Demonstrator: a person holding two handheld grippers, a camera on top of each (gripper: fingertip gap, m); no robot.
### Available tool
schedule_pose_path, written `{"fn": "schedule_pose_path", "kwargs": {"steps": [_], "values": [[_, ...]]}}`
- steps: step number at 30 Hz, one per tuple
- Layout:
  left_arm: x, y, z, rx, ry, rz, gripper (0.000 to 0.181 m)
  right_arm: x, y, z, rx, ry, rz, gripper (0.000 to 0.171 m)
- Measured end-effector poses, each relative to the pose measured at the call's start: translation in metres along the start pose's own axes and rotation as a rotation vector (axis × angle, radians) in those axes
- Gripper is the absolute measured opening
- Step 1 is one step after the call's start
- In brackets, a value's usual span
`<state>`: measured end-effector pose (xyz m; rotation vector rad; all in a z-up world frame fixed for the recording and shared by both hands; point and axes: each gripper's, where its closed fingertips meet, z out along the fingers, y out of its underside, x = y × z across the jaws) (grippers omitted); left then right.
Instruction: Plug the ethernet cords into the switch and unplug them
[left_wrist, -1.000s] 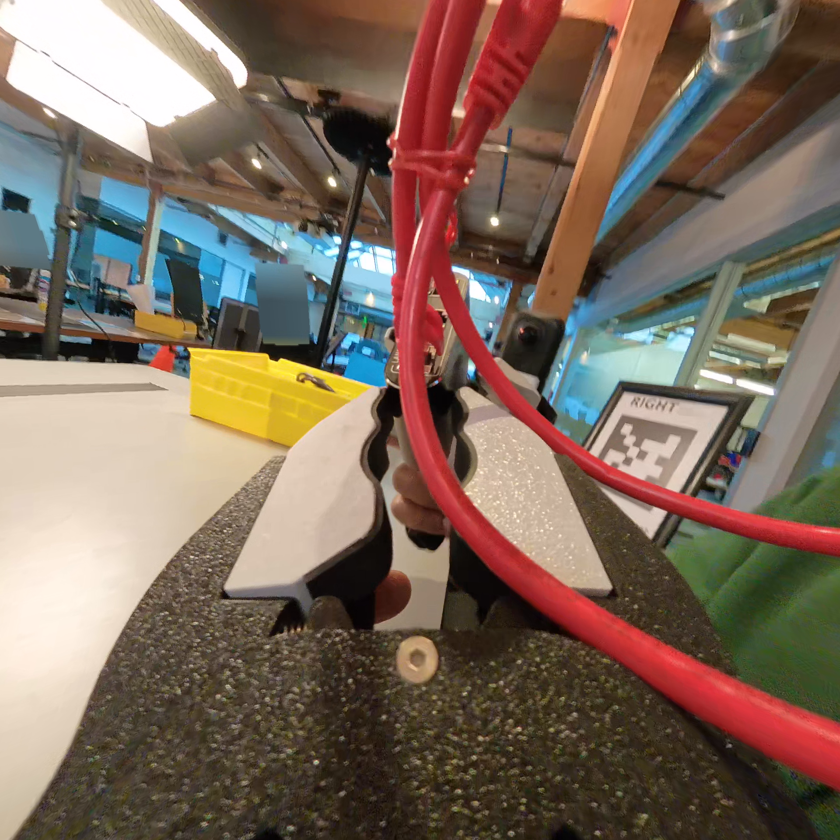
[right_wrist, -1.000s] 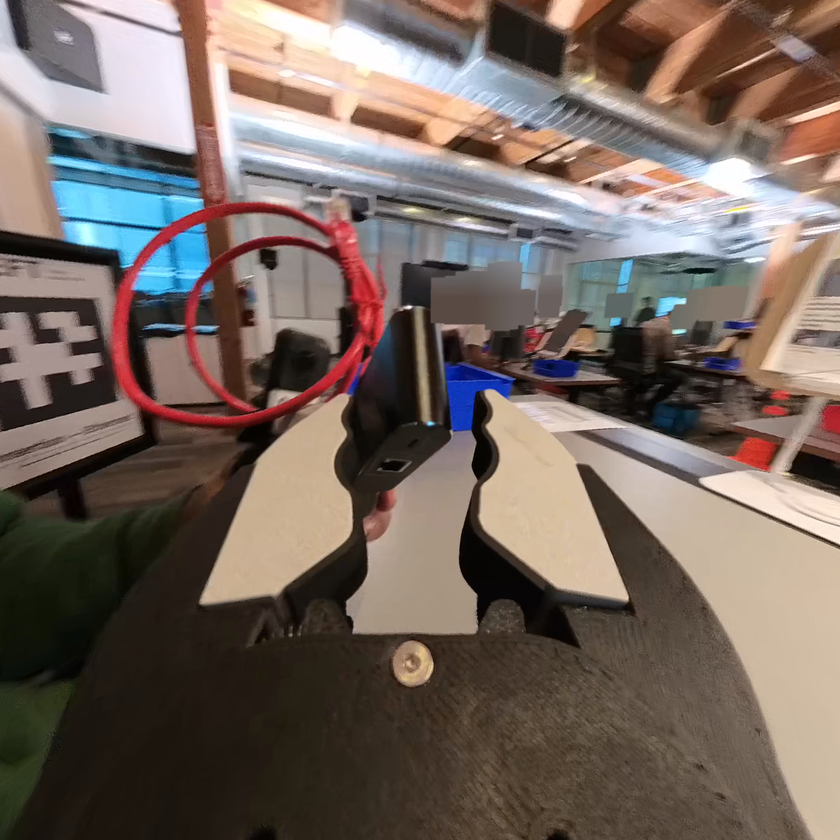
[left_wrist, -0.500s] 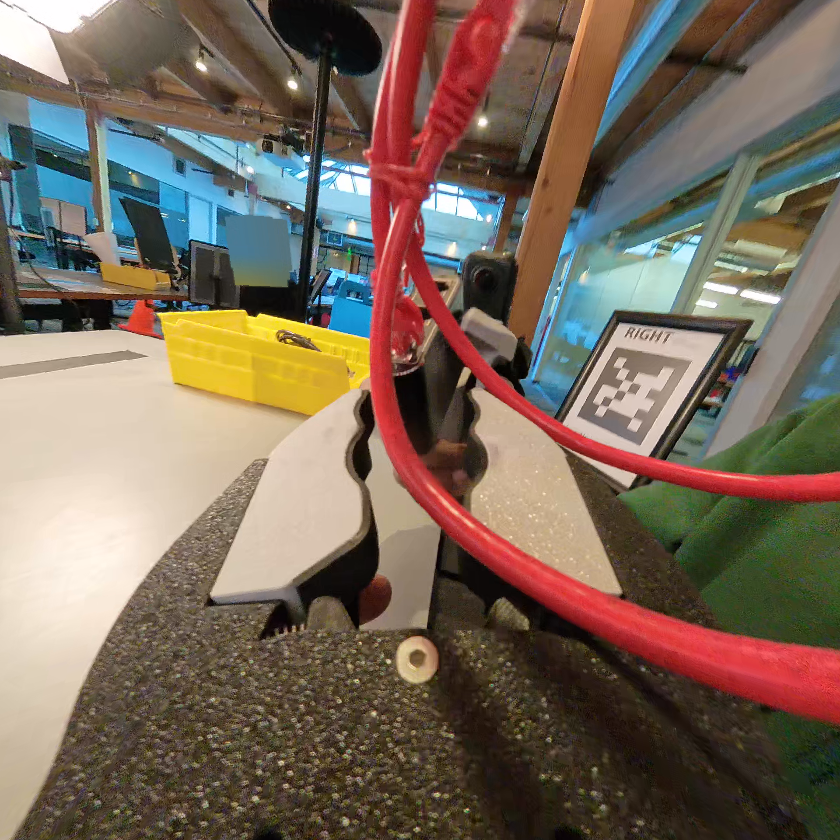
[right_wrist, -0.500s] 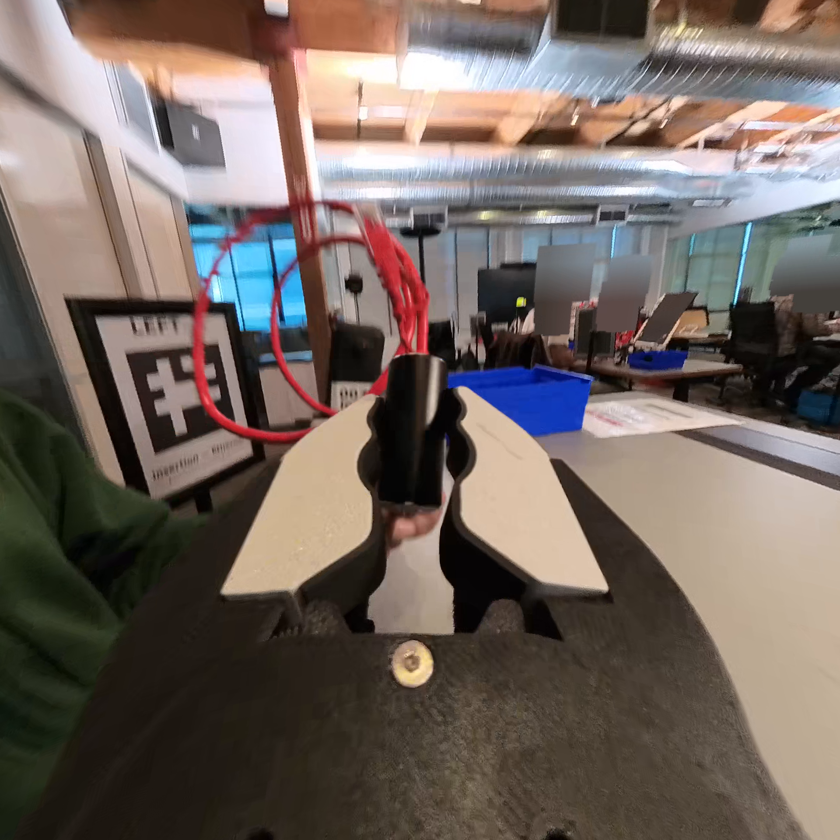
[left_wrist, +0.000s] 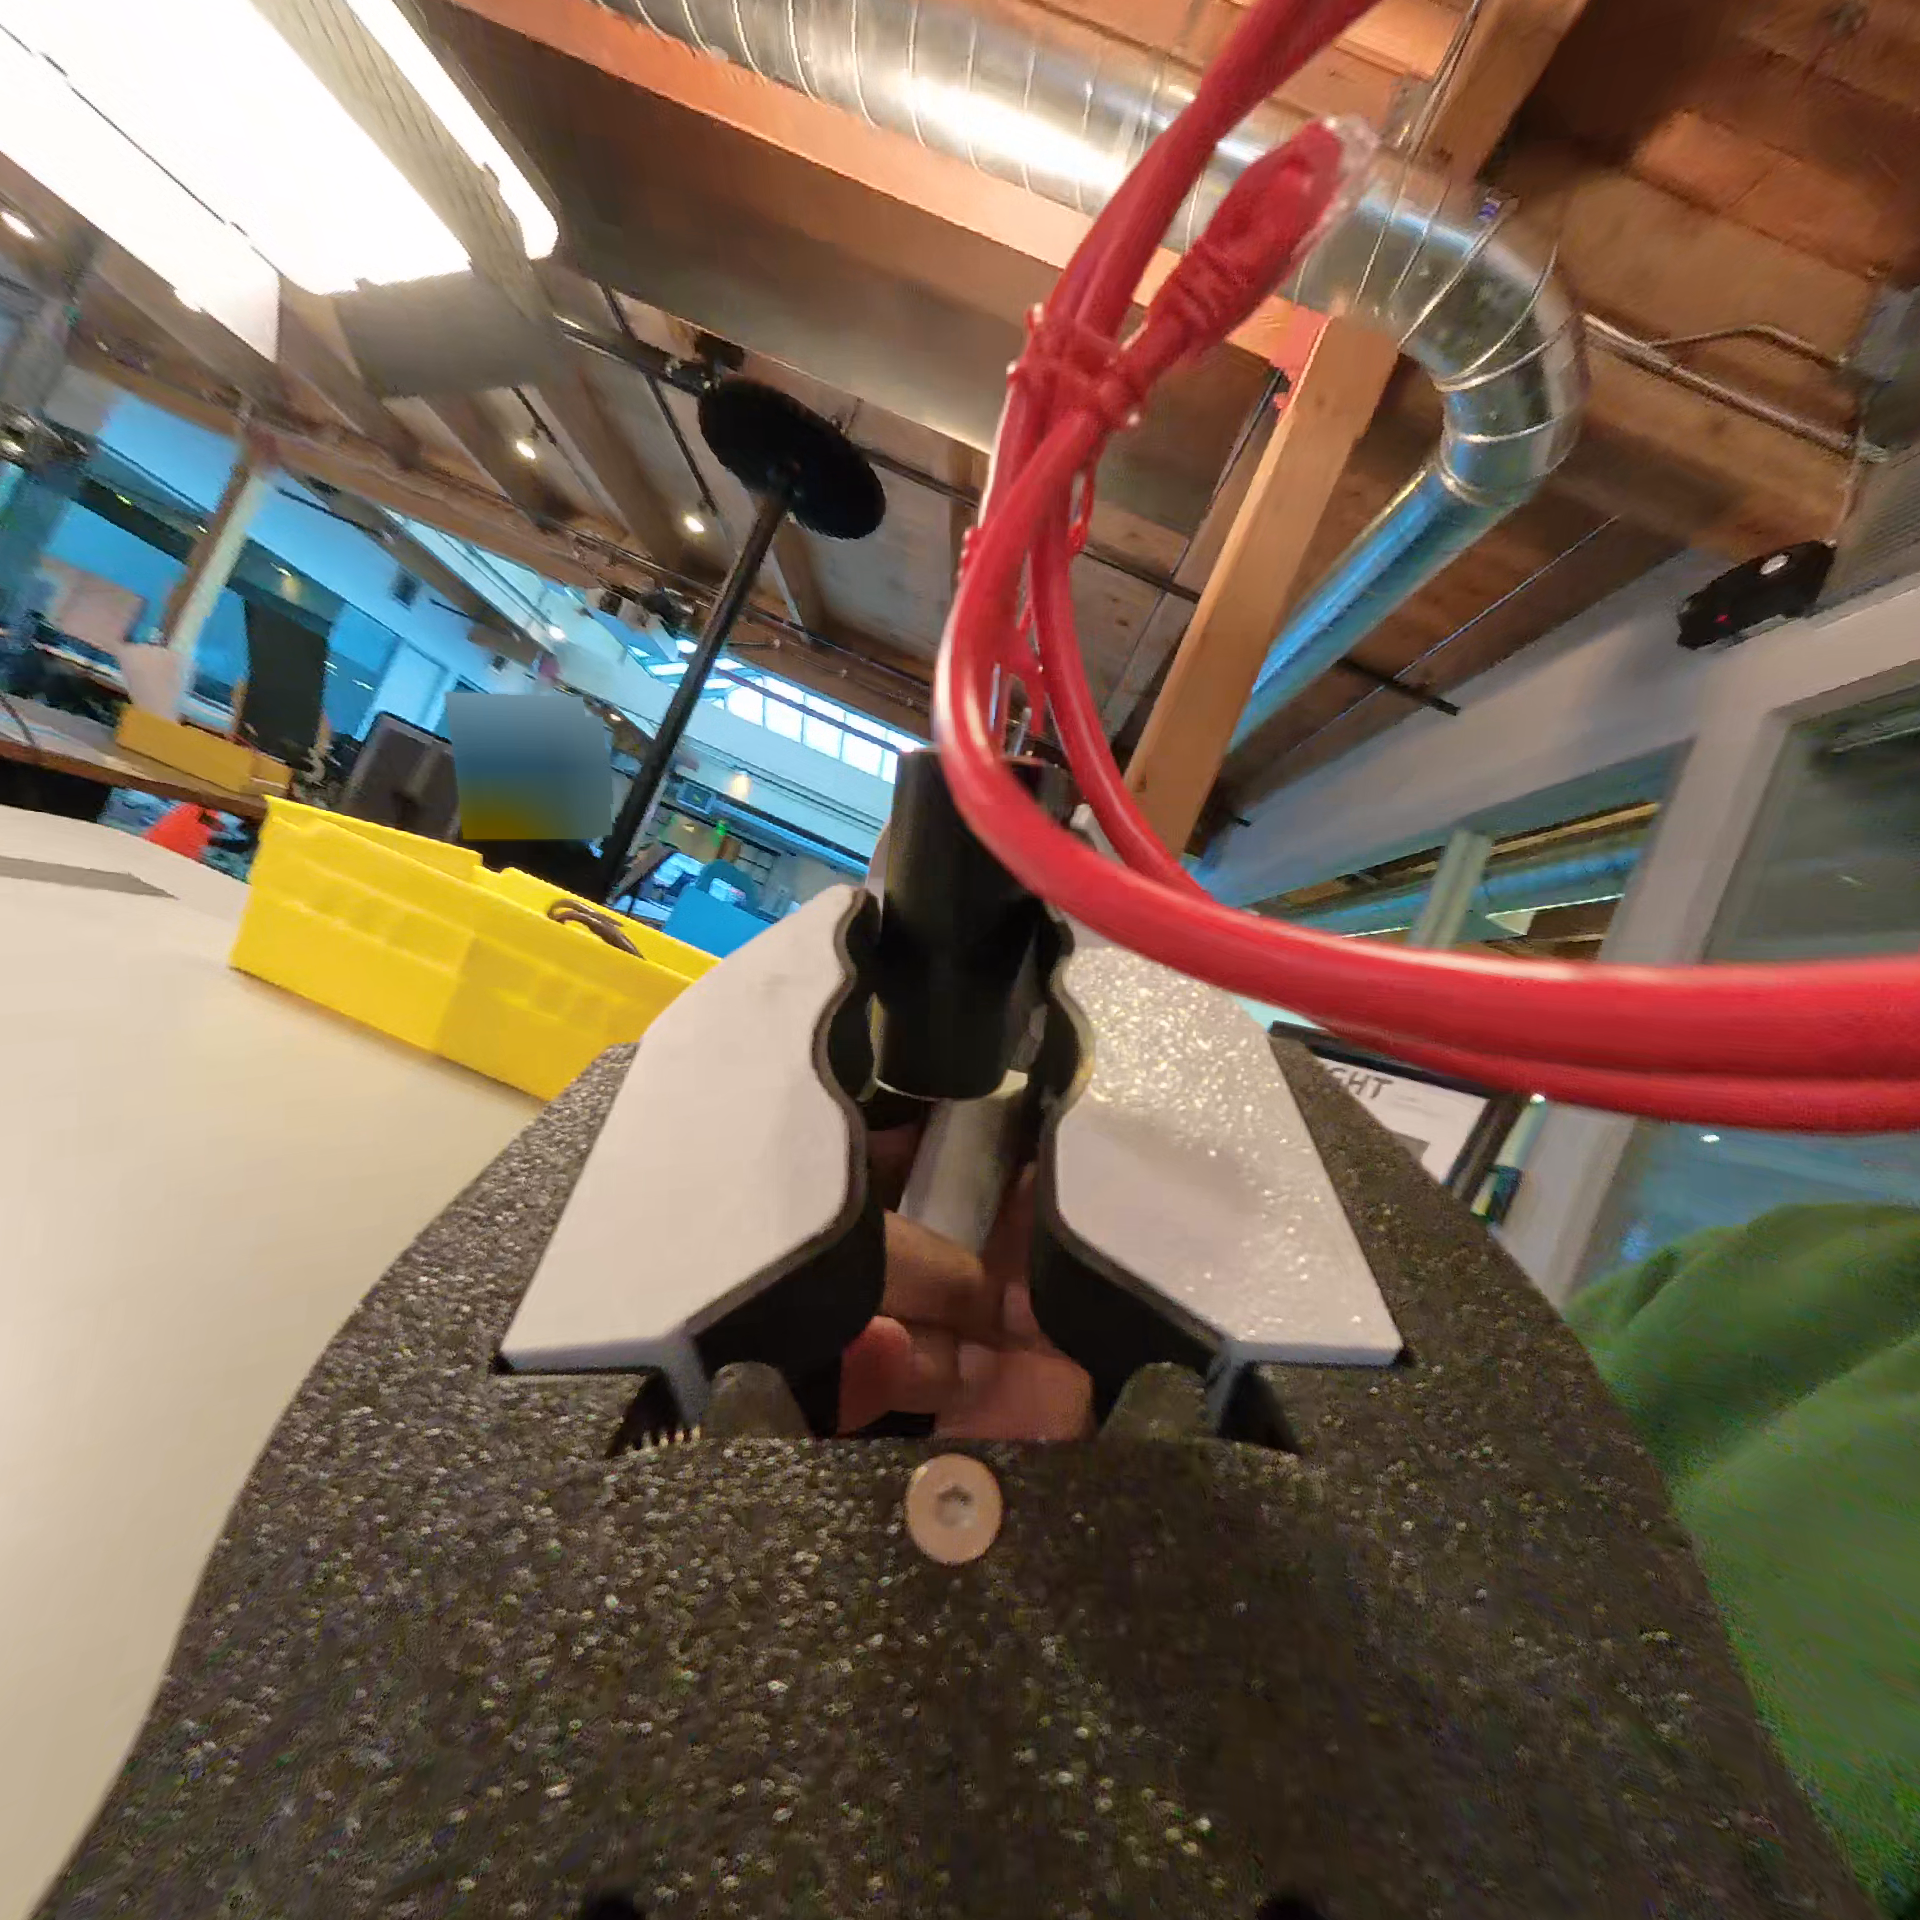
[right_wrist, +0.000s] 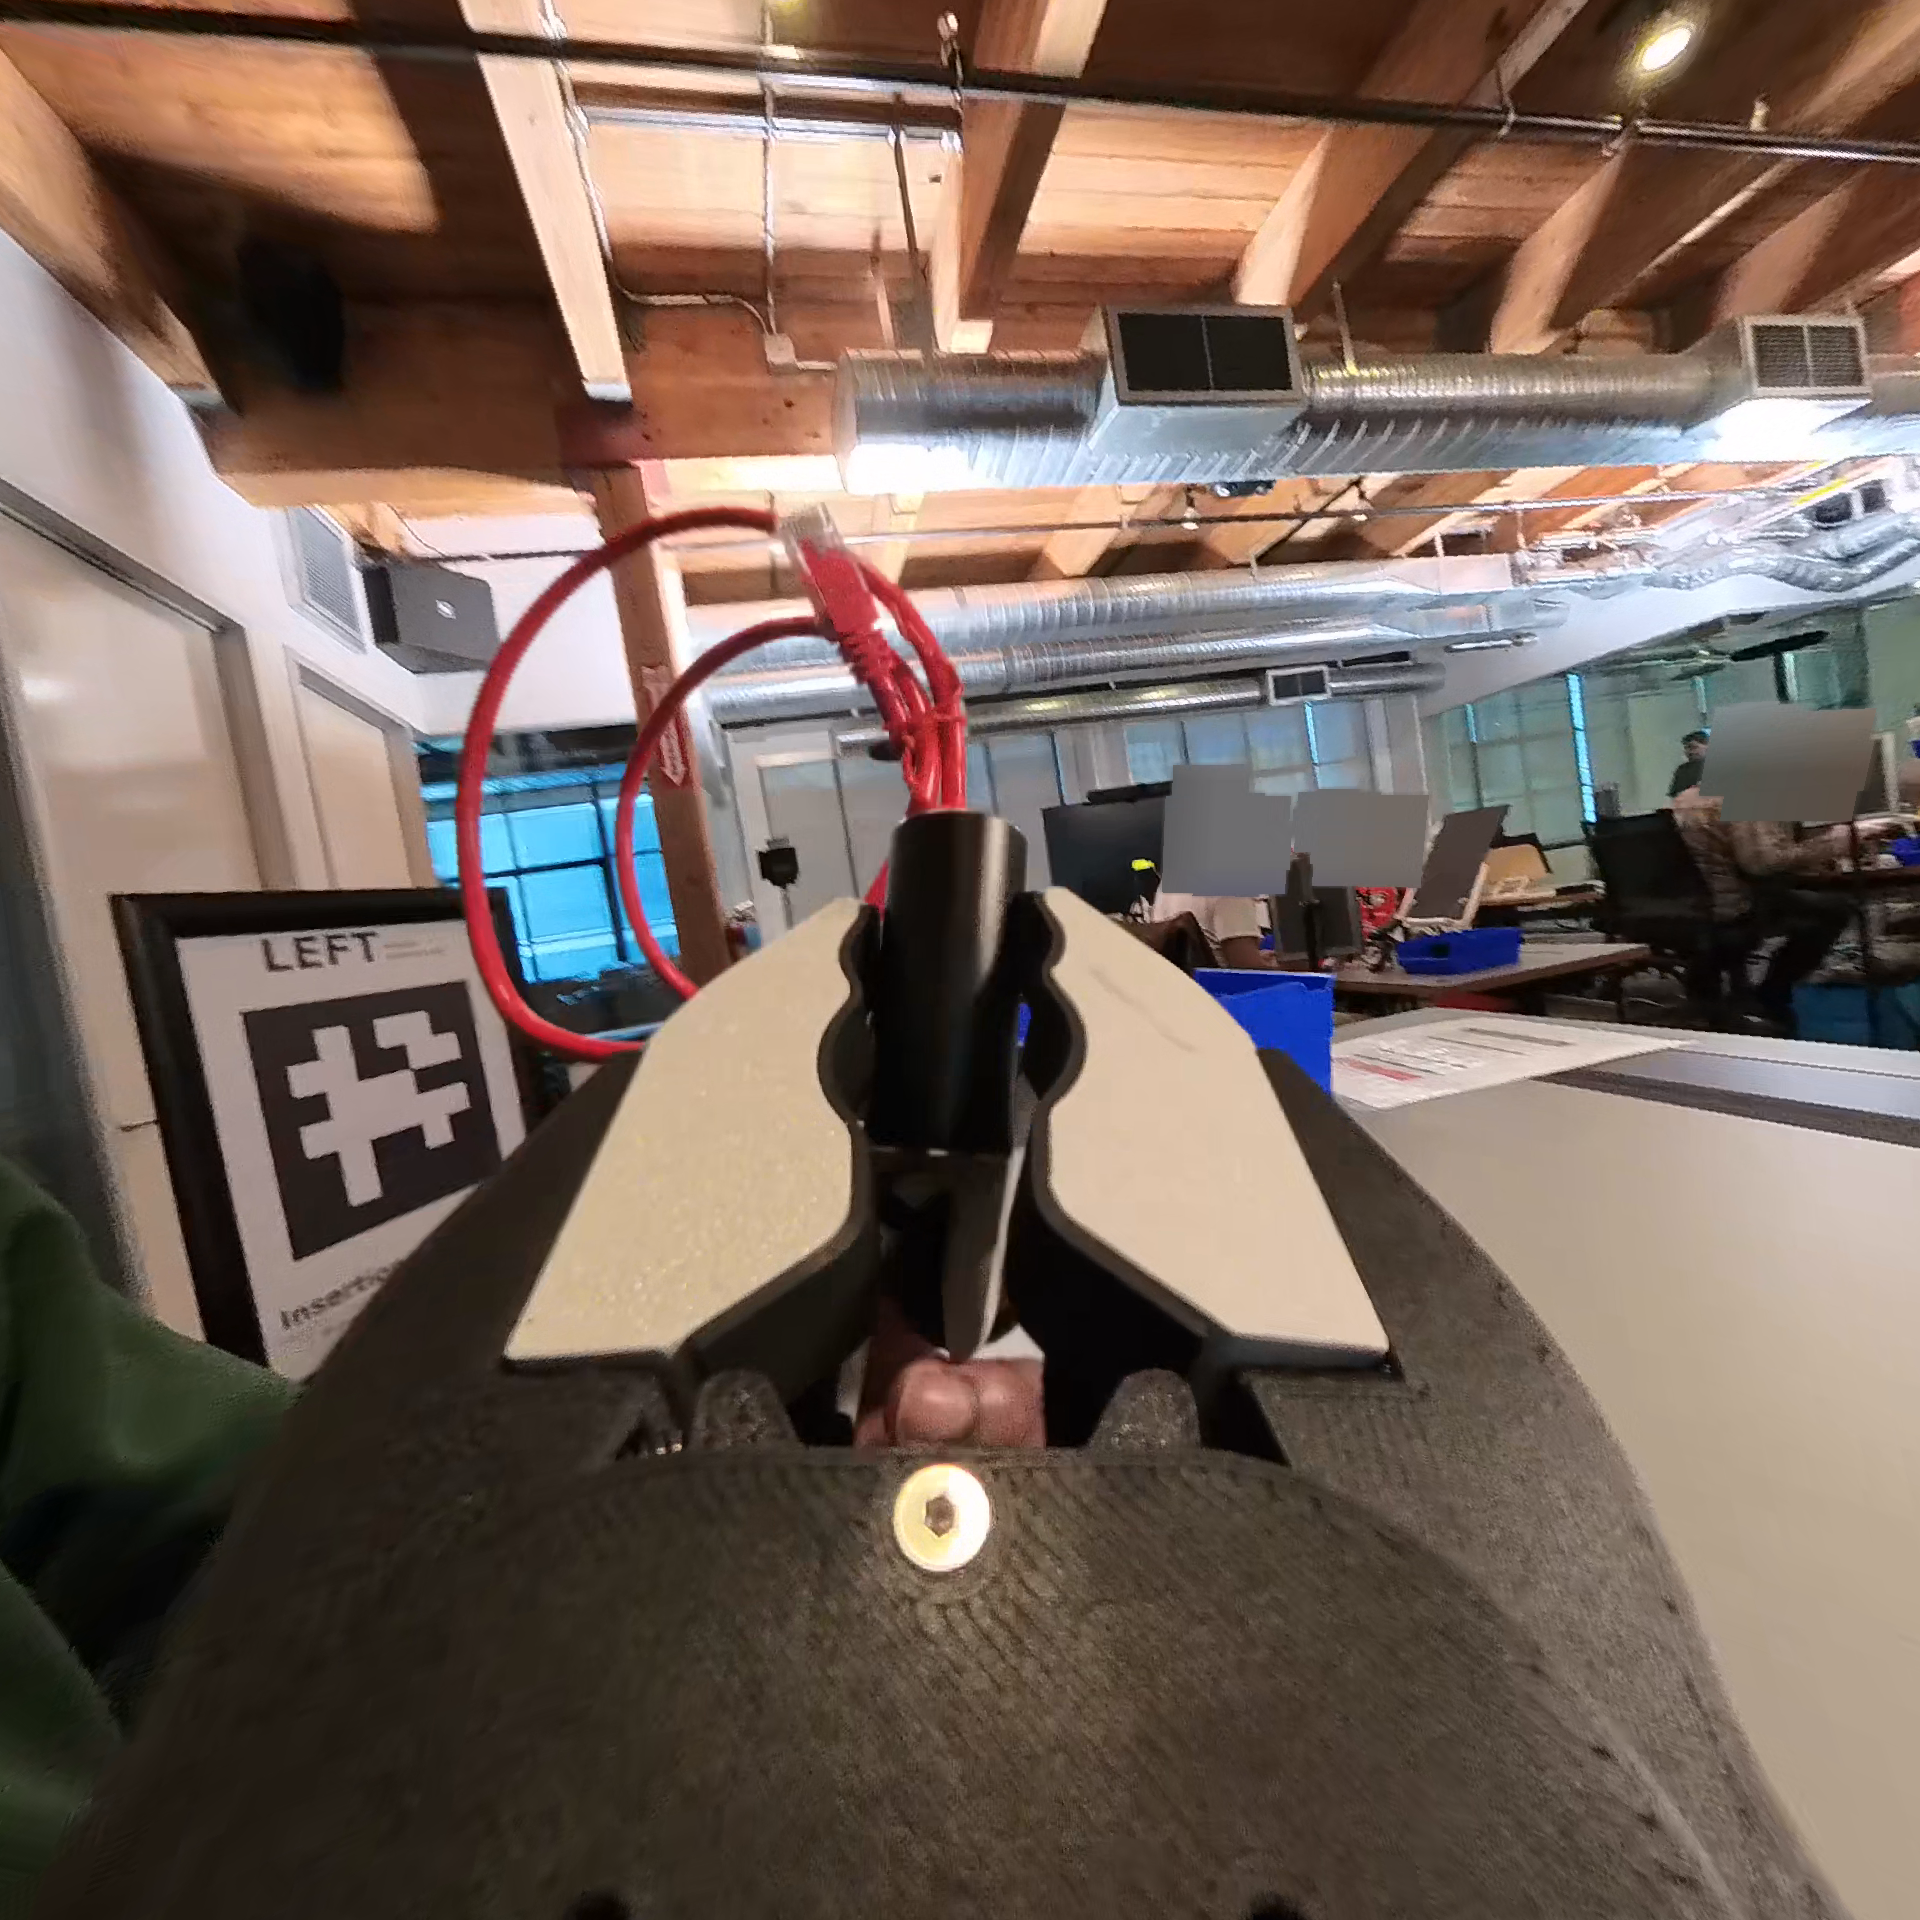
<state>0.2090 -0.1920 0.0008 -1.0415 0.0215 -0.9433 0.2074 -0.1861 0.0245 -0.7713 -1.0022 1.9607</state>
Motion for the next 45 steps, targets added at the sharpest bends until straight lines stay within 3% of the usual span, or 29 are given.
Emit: {"fn": "schedule_pose_path", "kwargs": {"steps": [4,13,20,24,29,33,37,45], "values": [[-0.009,-0.006,-0.008,-0.010,-0.064,0.070,0.028,0.009,0.014,0.002,-0.110,0.049,-0.036,0.029],[-0.015,-0.006,-0.017,-0.269,-0.158,0.286,0.027,0.026,0.007,-0.014,-0.339,0.157,-0.361,0.037],[0.003,0.019,-0.018,-0.479,-0.044,0.290,0.026,-0.002,0.035,-0.020,-0.531,-0.044,-0.271,0.036],[0.006,0.012,-0.018,-0.447,-0.037,0.317,0.026,-0.009,0.048,-0.023,-0.574,-0.117,-0.197,0.026],[0.015,-0.008,-0.012,-0.268,-0.006,0.301,0.027,-0.012,0.036,-0.008,-0.382,-0.135,-0.101,0.024],[0.015,-0.010,-0.006,-0.175,0.006,0.227,0.039,-0.013,0.030,0.000,-0.237,-0.144,0.039,0.024],[0.010,-0.011,-0.007,-0.133,-0.024,0.237,0.028,-0.013,0.048,0.005,-0.292,-0.123,0.047,0.024],[-0.001,-0.032,-0.018,-0.135,-0.163,0.383,0.028,0.011,0.054,-0.002,-0.408,0.015,-0.121,0.031]]}}
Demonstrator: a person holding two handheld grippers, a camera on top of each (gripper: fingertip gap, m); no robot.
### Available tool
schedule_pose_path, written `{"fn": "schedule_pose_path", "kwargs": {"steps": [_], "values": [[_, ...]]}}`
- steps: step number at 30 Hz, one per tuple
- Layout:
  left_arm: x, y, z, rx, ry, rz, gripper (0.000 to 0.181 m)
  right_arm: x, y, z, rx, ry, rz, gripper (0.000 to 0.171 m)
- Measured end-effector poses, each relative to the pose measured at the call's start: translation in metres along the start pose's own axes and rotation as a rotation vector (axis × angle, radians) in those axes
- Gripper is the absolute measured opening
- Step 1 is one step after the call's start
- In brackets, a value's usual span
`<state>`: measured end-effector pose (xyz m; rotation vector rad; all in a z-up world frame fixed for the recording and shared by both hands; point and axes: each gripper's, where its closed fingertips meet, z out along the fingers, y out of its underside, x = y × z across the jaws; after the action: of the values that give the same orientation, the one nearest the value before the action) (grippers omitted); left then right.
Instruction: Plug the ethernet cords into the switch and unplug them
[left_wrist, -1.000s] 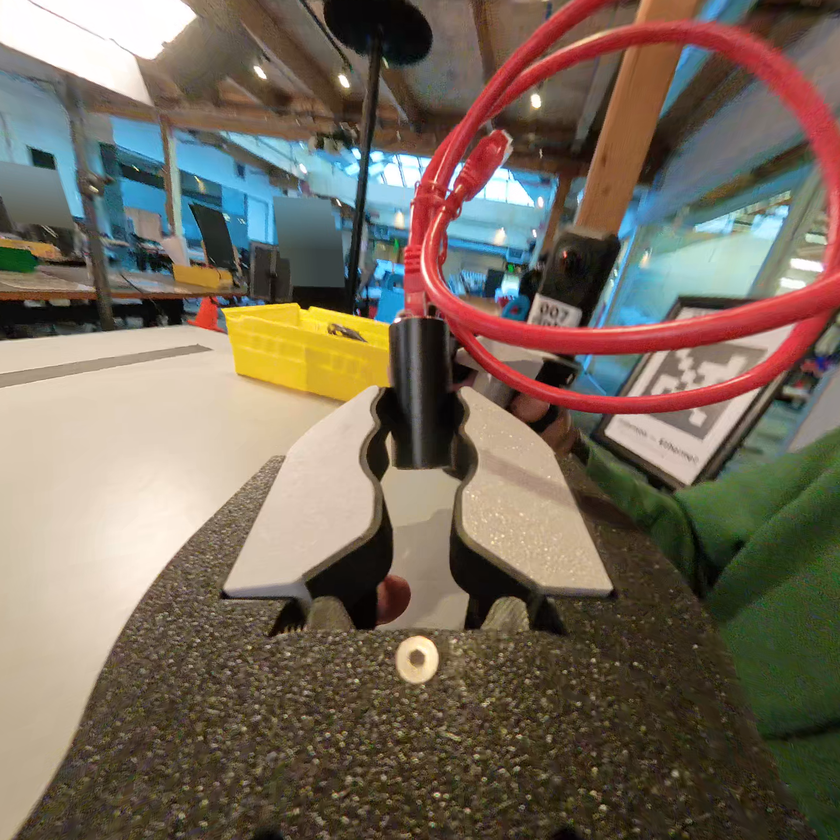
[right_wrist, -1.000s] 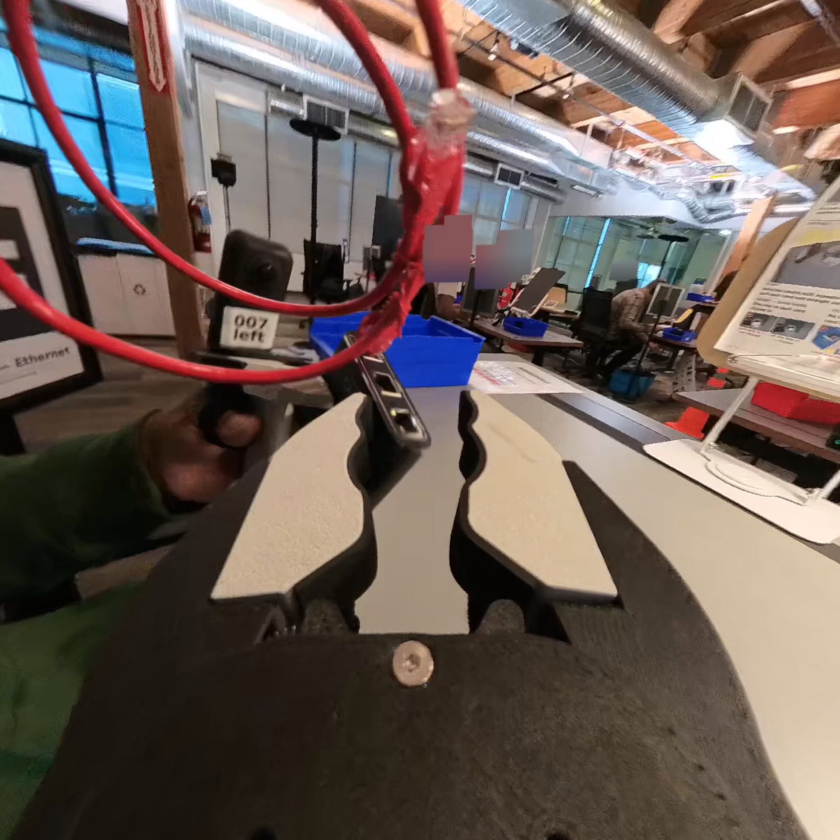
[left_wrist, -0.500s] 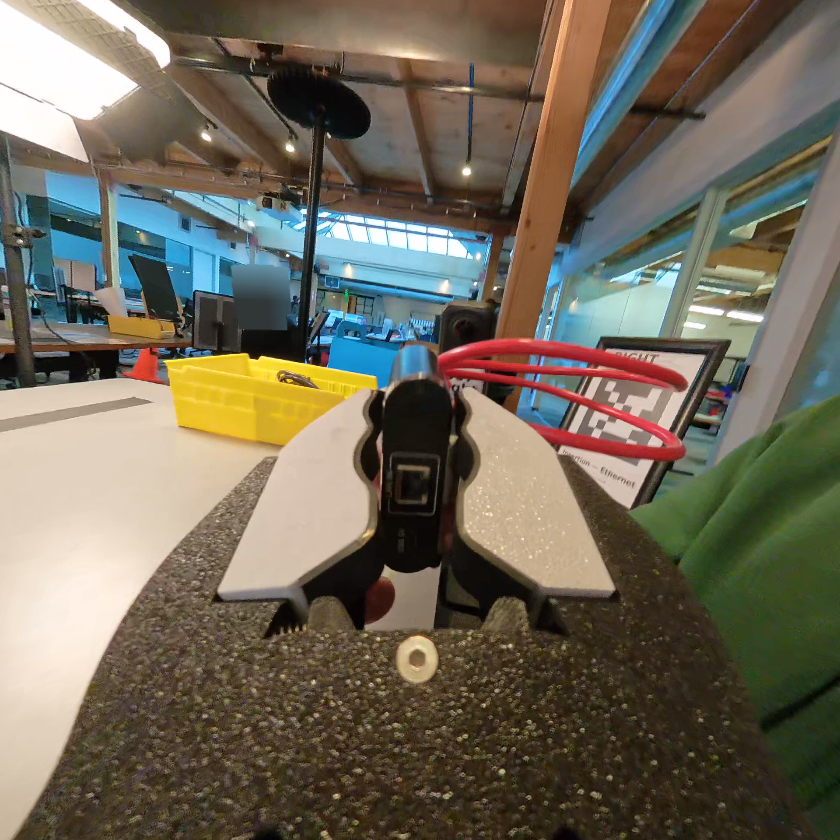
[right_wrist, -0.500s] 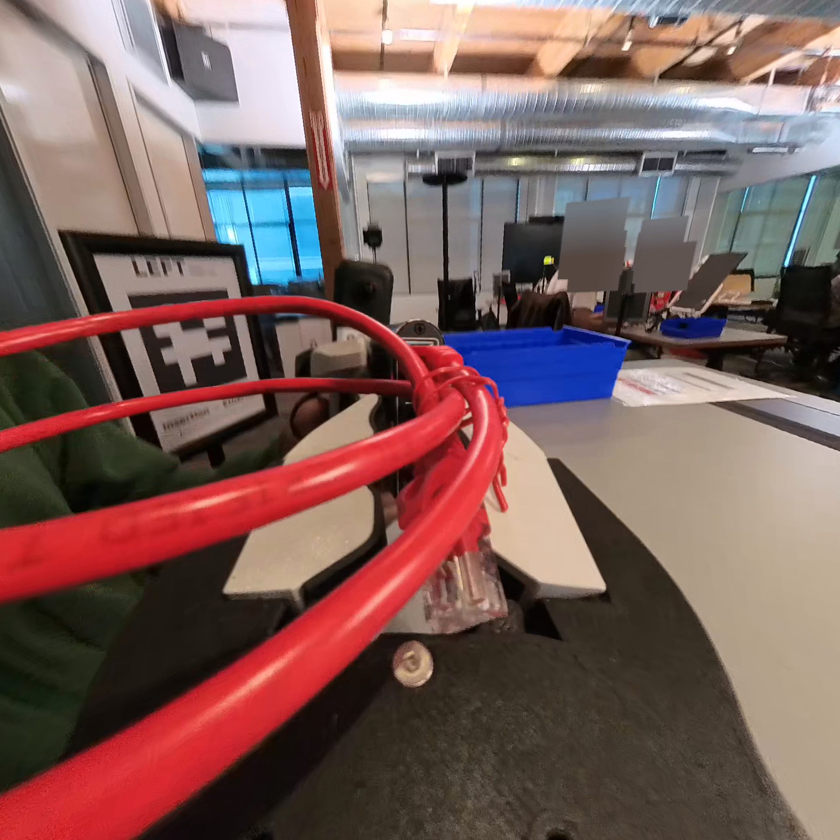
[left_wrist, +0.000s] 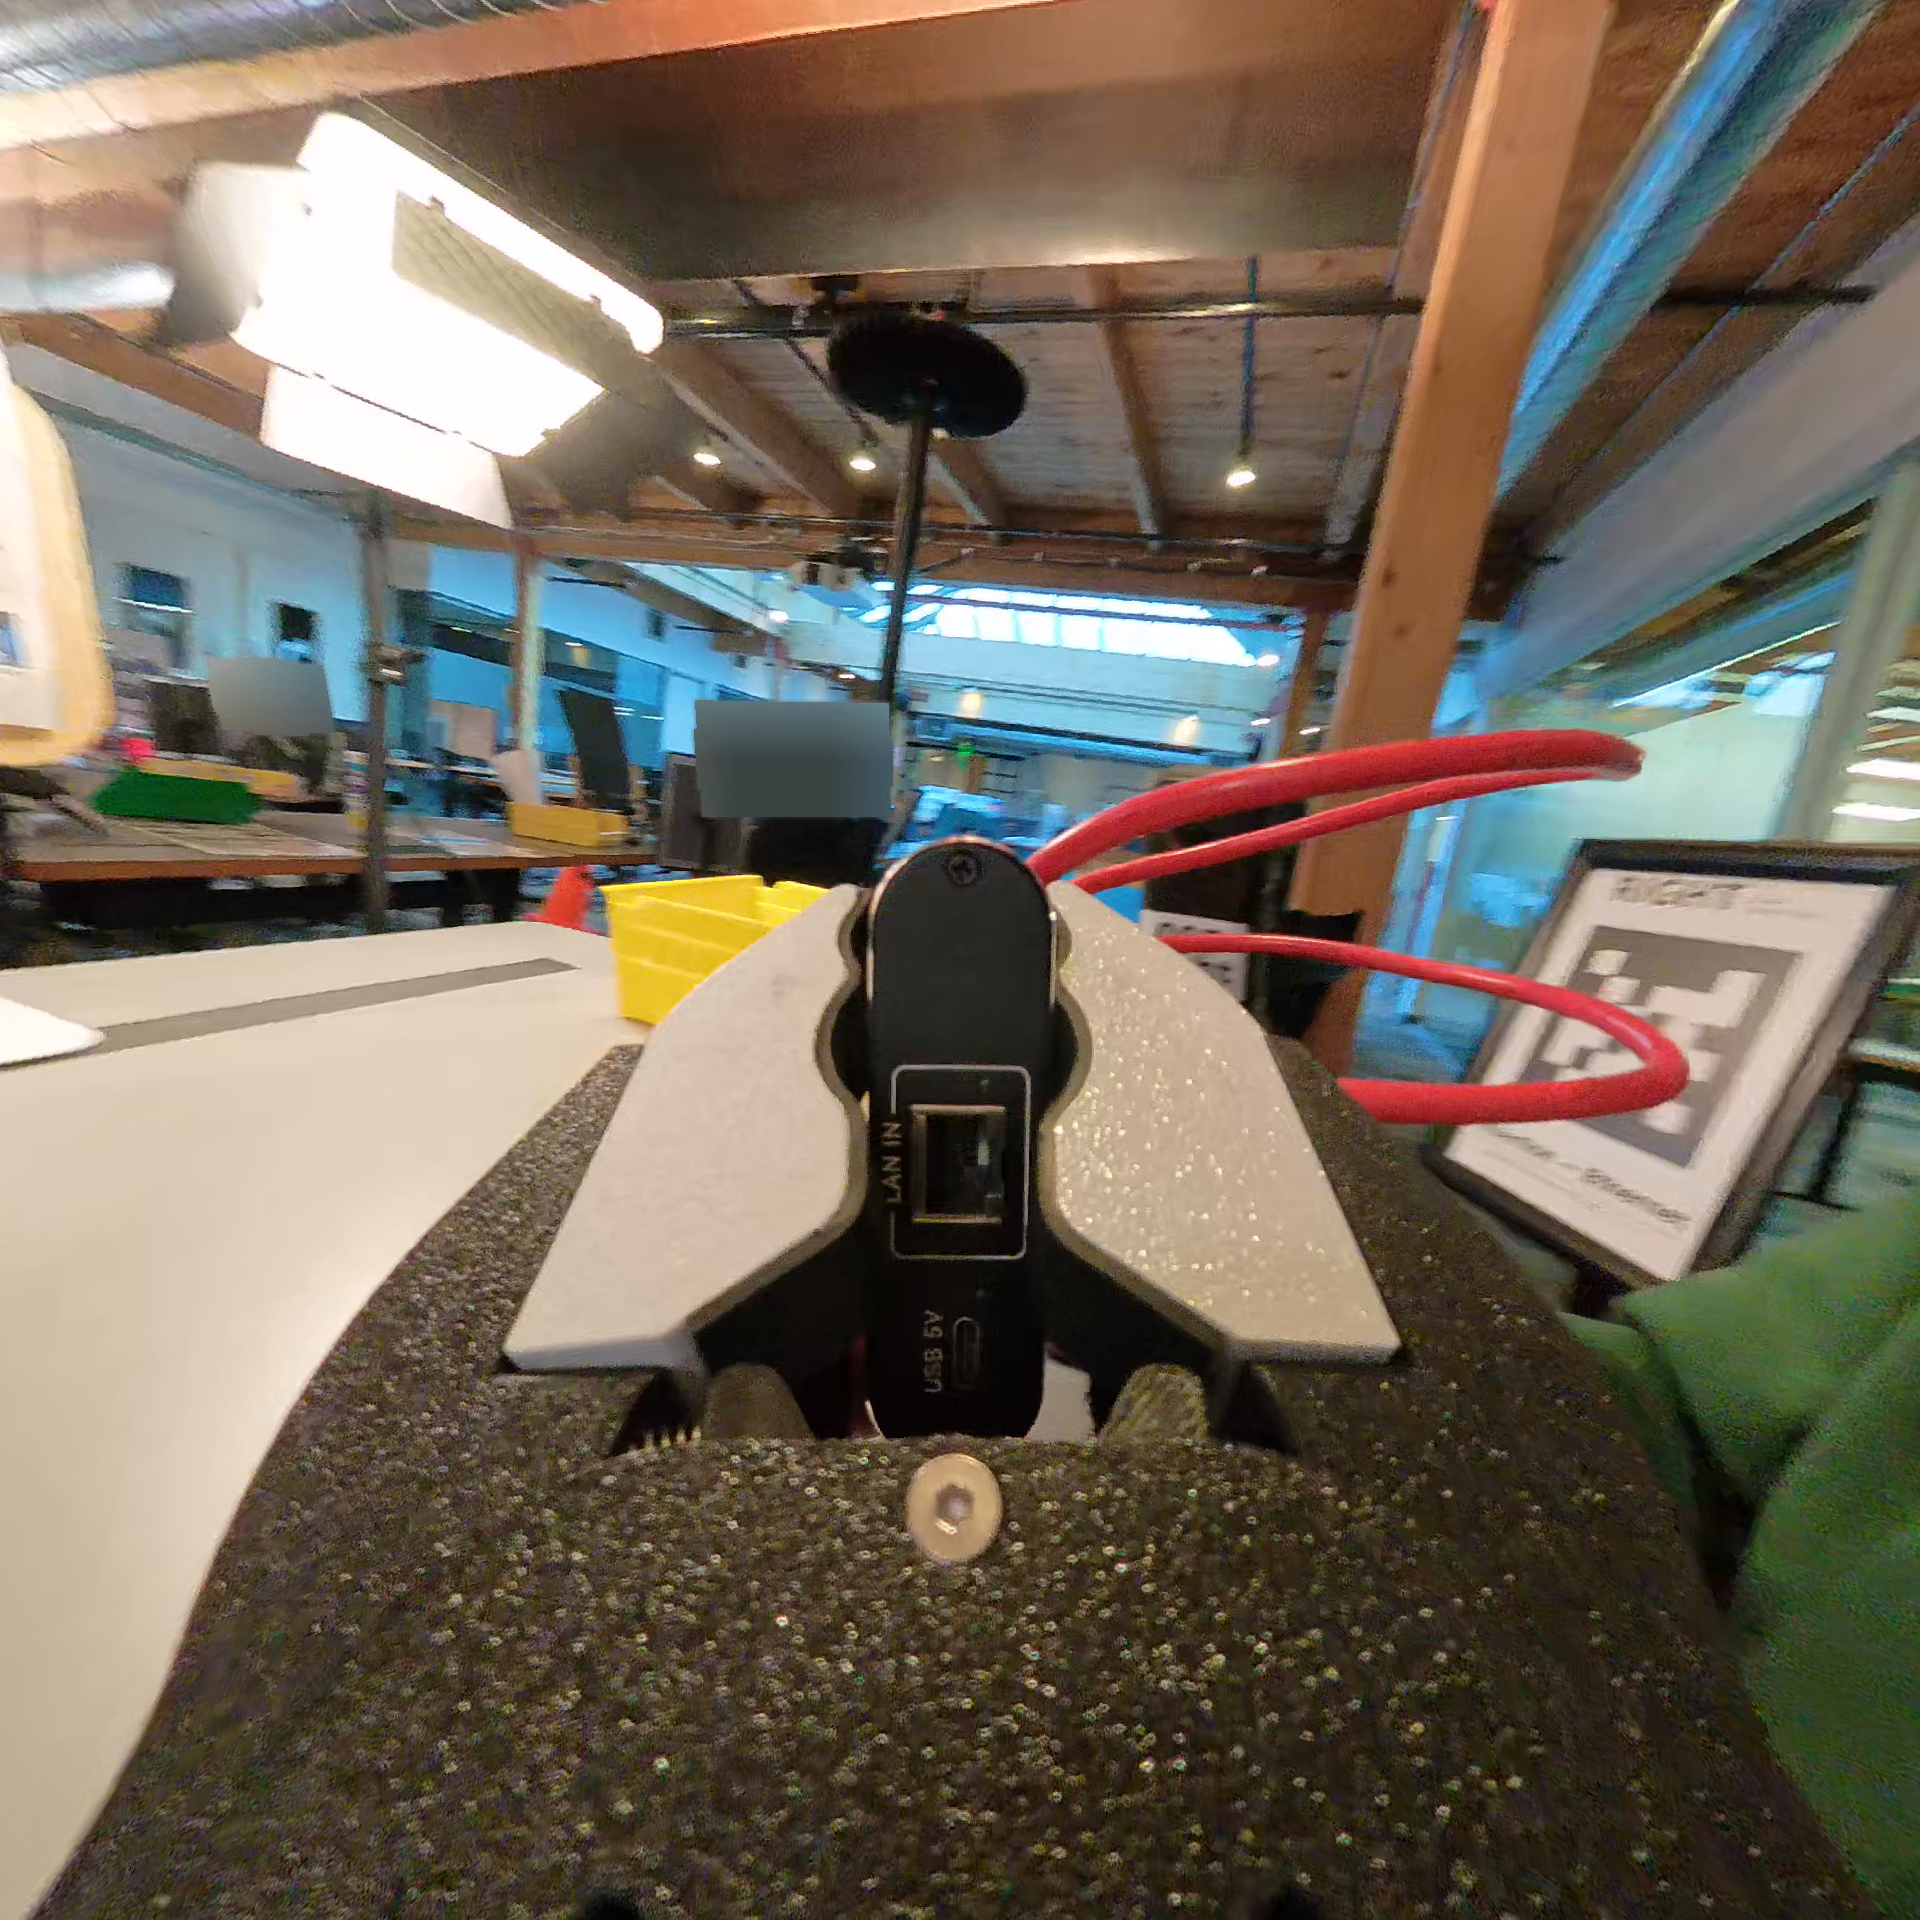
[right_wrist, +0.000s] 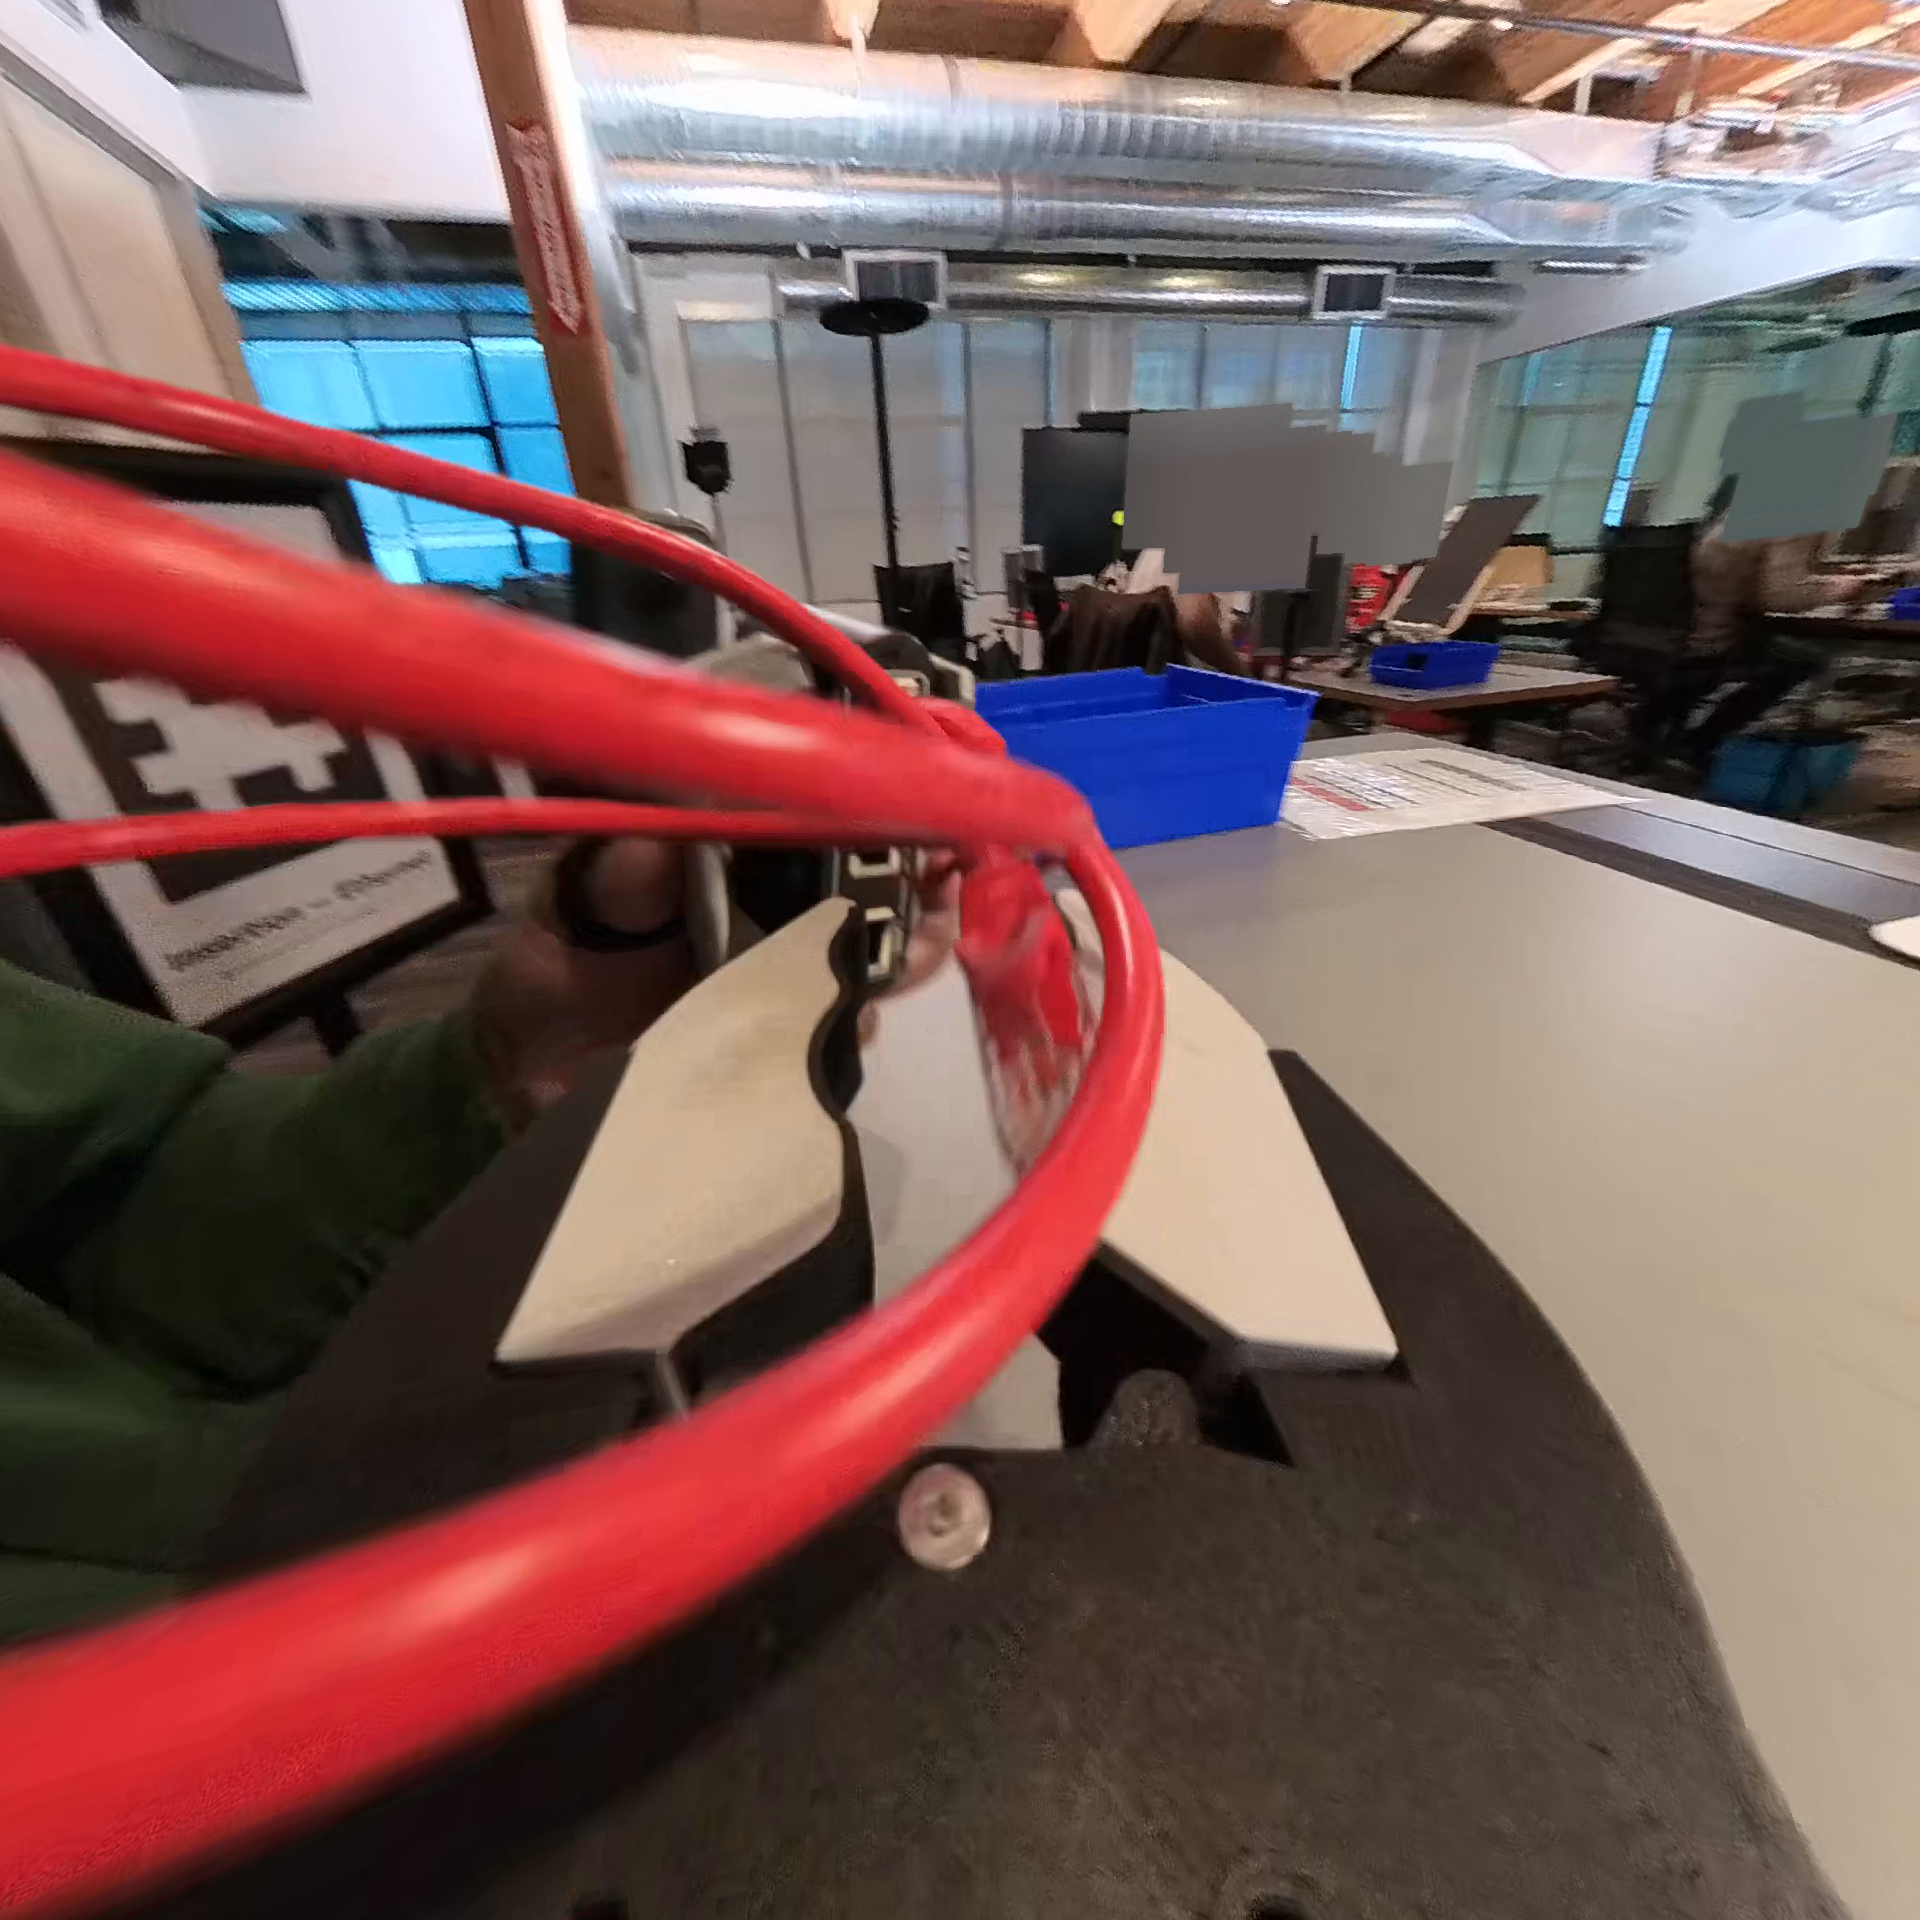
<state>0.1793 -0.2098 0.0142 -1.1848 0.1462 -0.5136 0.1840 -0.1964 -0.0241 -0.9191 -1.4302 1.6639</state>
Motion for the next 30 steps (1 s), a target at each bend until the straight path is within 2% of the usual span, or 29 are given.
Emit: {"fn": "schedule_pose_path", "kwargs": {"steps": [7,12,16,18,22,26,30], "values": [[-0.038,-0.019,-0.025,-0.071,-0.328,0.334,0.029,0.064,0.011,-0.039,-0.207,0.315,-0.152,0.029],[-0.044,-0.029,-0.033,-0.102,-0.399,0.499,0.028,0.088,-0.010,-0.076,-0.272,0.511,-0.281,0.025],[-0.037,-0.030,-0.032,-0.115,-0.369,0.617,0.029,0.085,-0.042,-0.098,-0.265,0.642,-0.408,0.023],[-0.027,-0.026,-0.028,-0.111,-0.289,0.638,0.029,0.066,-0.058,-0.091,-0.192,0.590,-0.450,0.023],[0.007,0.000,-0.015,-0.160,-0.018,0.632,0.029,0.015,-0.066,-0.060,-0.096,0.360,-0.494,0.024],[0.040,0.024,-0.011,-0.202,0.235,0.551,0.029,-0.016,-0.042,-0.036,-0.133,0.157,-0.512,0.027],[0.057,0.027,-0.012,-0.166,0.359,0.457,0.029,-0.037,-0.008,-0.026,-0.242,-0.024,-0.534,0.030]]}}
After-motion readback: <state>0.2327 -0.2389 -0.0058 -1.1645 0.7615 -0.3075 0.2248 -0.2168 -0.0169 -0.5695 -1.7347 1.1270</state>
